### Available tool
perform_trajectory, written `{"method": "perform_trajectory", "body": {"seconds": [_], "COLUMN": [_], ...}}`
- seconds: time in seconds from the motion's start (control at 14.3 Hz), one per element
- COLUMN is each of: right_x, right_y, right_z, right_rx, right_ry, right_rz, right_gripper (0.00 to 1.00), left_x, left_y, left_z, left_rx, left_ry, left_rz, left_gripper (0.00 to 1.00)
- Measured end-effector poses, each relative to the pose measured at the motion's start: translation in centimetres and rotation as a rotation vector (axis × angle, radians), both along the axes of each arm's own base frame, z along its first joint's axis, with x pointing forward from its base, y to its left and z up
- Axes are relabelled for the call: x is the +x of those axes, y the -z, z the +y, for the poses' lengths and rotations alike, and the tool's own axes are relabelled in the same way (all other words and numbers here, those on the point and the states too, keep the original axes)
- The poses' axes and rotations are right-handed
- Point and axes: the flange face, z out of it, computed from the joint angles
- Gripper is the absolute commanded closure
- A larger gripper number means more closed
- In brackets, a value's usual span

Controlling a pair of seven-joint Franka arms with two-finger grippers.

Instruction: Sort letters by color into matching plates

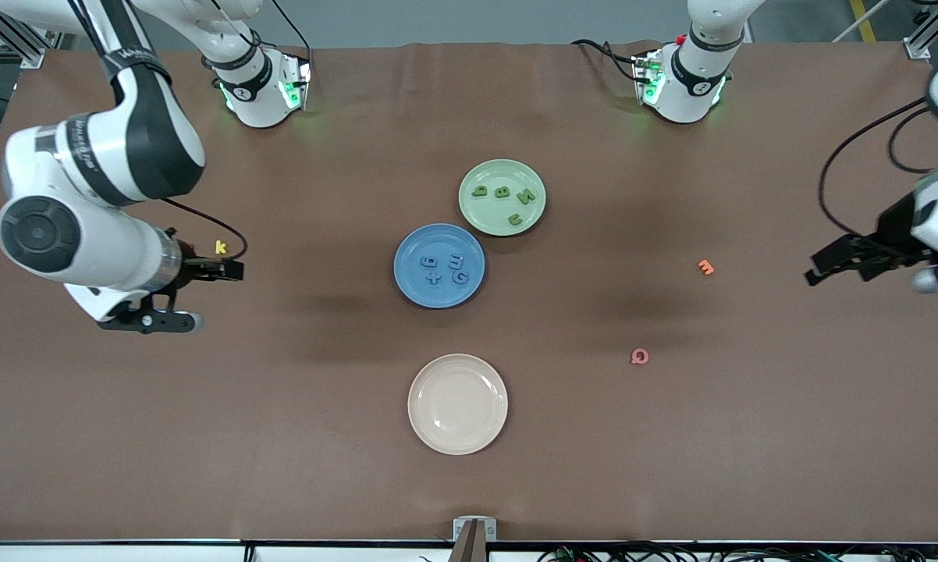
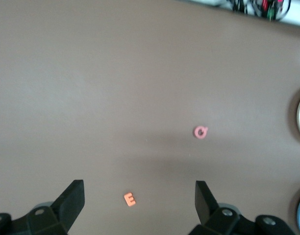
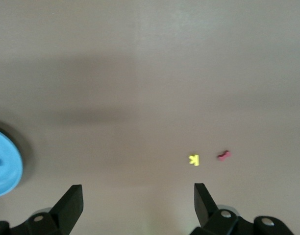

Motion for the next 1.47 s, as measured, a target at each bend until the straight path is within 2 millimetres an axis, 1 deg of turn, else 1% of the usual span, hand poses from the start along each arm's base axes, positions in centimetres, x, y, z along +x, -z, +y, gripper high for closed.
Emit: {"method": "perform_trajectory", "body": {"seconds": [0.07,0.21,0.28,0.35,0.42,0.63,0.84,0.98,1.12,1.19,1.33,1.47], "right_x": [0.0,-0.2,-0.5,-0.9,-1.3,-2.7,-3.3,-3.5,-4.0,-4.2,-4.6,-4.8], "right_y": [-0.7,-2.2,-3.0,-3.8,-4.6,-7.3,-8.6,-9.3,-10.3,-10.8,-11.6,-12.0], "right_z": [-1.6,-4.8,-6.0,-6.8,-7.0,-6.9,-7.5,-9.0,-11.0,-11.5,-11.5,-11.2], "right_rx": [-0.004,-0.014,-0.020,-0.026,-0.030,-0.014,0.024,0.055,0.067,0.070,0.072,0.073], "right_ry": [-0.014,-0.033,-0.035,-0.034,-0.029,-0.018,-0.012,-0.020,-0.009,-0.004,-0.004,-0.010], "right_rz": [-0.005,-0.010,-0.009,-0.010,-0.012,-0.020,-0.034,-0.043,-0.055,-0.061,-0.073,-0.079], "right_gripper": [0.00,0.00,0.00,0.00,0.00,0.00,0.00,0.00,0.00,0.00,0.00,0.00], "left_x": [0.1,0.1,0.0,0.0,0.1,-0.2,-0.4,-0.5,-0.7,-0.7,-0.7,-0.8], "left_y": [-1.4,-3.4,-4.2,-5.2,-6.4,-9.5,-11.4,-12.3,-12.4,-12.3,-12.1,-11.6], "left_z": [0.6,1.0,1.1,1.2,1.3,1.6,1.1,0.8,0.7,0.5,-0.2,-0.5], "left_rx": [0.001,-0.001,0.000,0.006,0.024,0.092,0.103,0.105,0.104,0.104,0.110,0.116], "left_ry": [-0.008,-0.009,-0.008,-0.006,-0.003,0.010,0.022,0.027,0.031,0.038,0.052,0.057], "left_rz": [-0.013,-0.012,-0.010,-0.019,-0.035,-0.051,-0.060,-0.069,-0.053,-0.046,-0.031,-0.011], "left_gripper": [0.01,0.01,0.01,0.01,0.01,0.01,0.01,0.01,0.01,0.01,0.01,0.01]}}
